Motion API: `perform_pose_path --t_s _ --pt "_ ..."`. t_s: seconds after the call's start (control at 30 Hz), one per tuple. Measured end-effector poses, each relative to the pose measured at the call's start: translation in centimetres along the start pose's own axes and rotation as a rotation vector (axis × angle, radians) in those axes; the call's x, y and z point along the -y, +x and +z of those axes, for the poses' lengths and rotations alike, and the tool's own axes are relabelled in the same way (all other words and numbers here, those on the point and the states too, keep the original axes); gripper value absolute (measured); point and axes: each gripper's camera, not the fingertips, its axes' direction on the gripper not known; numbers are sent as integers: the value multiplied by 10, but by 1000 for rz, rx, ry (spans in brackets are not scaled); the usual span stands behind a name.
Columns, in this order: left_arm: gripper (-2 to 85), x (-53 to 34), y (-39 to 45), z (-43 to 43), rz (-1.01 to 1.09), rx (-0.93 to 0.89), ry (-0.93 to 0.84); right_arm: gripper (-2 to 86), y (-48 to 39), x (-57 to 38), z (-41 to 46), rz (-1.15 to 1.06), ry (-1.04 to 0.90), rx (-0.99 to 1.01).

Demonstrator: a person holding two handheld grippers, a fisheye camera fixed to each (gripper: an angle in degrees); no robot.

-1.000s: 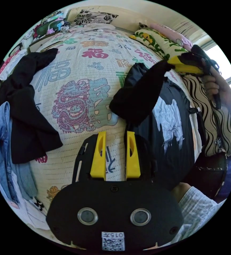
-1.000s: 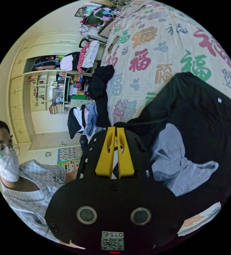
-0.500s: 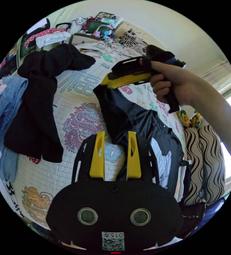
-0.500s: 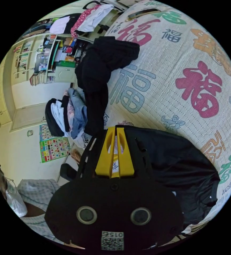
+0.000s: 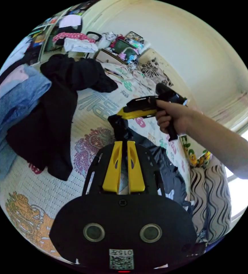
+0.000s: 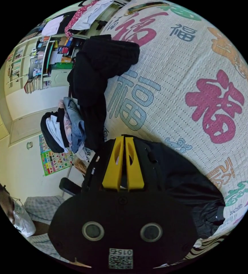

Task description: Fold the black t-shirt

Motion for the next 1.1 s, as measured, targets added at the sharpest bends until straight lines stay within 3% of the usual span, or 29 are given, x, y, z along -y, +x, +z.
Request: perform_pose_path --t_s 0.1,0.27,0.43,0.57,0.67,0.77,0.83,0.9,0.97,1.1 --pt "8 -5 -44 -14 -122 31 -2 -3 -15 16 16 -43 -13 -45" --pt "18 -17 -81 -14 -212 18 -56 -1 -25 31 67 -92 -144 -360" --pt "50 -26 -106 -32 -261 26 -46 27 -27 19 65 -128 -95 -383" --pt "80 -19 -90 -30 -147 -24 -112 35 -20 -22 58 -164 -10 -311" --pt "84 -21 -66 -26 -6 -71 -216 42 -6 -74 53 -139 113 -292" --pt "85 -41 -50 -31 97 -42 -344 47 7 -149 29 -96 376 -323" --pt "87 -63 -47 -40 136 -8 -455 29 34 -241 9 33 601 -372" --pt "88 -82 -46 -46 156 6 -549 25 66 -318 14 147 663 -309" --pt "91 -100 -44 -49 190 30 -665 37 97 -392 38 292 631 -259" --pt "94 -138 -18 -51 390 133 -852 68 132 -543 130 613 376 -333"
